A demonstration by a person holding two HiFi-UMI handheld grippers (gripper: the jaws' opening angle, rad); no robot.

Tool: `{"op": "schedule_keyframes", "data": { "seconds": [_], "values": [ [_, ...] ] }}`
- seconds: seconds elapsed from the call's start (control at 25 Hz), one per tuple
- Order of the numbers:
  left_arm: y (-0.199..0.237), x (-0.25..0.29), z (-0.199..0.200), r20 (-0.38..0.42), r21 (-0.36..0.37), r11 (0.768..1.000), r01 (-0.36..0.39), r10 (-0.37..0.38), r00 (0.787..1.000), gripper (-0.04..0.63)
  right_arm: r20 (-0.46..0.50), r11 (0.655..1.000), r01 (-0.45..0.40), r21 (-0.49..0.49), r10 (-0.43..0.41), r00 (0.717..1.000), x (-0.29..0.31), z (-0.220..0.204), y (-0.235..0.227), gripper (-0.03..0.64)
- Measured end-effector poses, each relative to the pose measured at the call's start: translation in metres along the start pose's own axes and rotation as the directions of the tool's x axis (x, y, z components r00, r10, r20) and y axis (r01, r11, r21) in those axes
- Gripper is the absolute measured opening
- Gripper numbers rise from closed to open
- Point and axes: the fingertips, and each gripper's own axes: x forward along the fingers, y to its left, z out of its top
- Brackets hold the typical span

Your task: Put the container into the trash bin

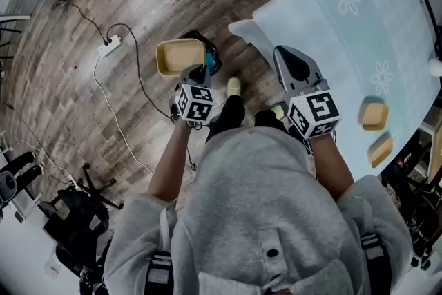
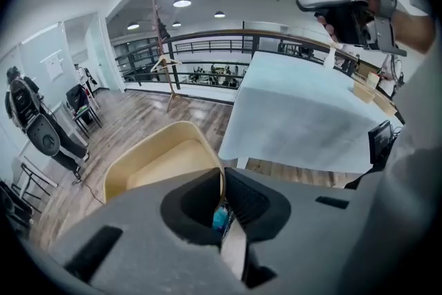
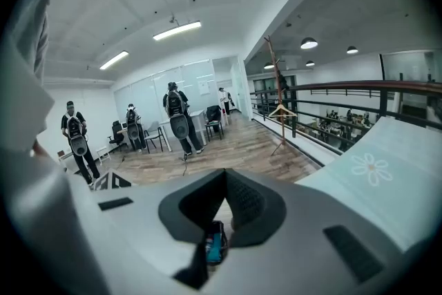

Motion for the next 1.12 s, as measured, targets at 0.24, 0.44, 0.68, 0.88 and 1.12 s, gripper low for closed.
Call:
{"op": "schedule_keyframes", "data": {
  "seconds": [0.24,0.44,0.68,0.88,1.12],
  "values": [
    [0.001,0.048,-0.035,-0.079,-0.024,0.999,0.036,-0.037,0.996,0.034,-0.118,0.999,-0.033,0.026,0.036,0.992,0.026,-0.039,-0.005,0.025],
    [0.014,0.090,-0.057,-0.120,-0.013,1.000,0.024,-0.025,0.992,0.034,-0.200,0.999,-0.049,0.021,0.052,0.978,0.045,-0.066,-0.005,0.026],
    [0.029,0.124,-0.081,-0.150,-0.017,1.000,0.024,-0.026,0.988,0.035,-0.273,0.995,-0.088,0.036,0.095,0.957,0.055,-0.089,0.011,0.025],
    [0.029,0.141,-0.103,-0.217,-0.060,0.996,0.068,-0.080,0.973,0.207,-0.304,0.996,-0.093,0.005,0.090,0.948,0.057,-0.100,0.012,0.025],
    [0.017,0.131,-0.103,-0.186,-0.132,0.986,0.101,-0.125,0.974,0.207,-0.286,0.997,-0.074,0.018,0.076,0.955,0.049,-0.105,0.010,0.025]
  ]
}}
